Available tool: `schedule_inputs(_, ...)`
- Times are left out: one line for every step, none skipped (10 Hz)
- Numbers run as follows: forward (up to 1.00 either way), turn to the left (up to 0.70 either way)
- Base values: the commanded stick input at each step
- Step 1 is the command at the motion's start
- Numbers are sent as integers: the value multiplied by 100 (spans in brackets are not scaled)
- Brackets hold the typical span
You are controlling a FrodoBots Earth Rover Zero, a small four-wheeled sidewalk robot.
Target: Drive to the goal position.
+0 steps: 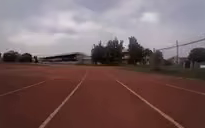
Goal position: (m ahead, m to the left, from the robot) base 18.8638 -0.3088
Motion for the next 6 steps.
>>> schedule_inputs(45,0)
schedule_inputs(45,0)
schedule_inputs(45,0)
schedule_inputs(45,0)
schedule_inputs(45,0)
schedule_inputs(45,0)
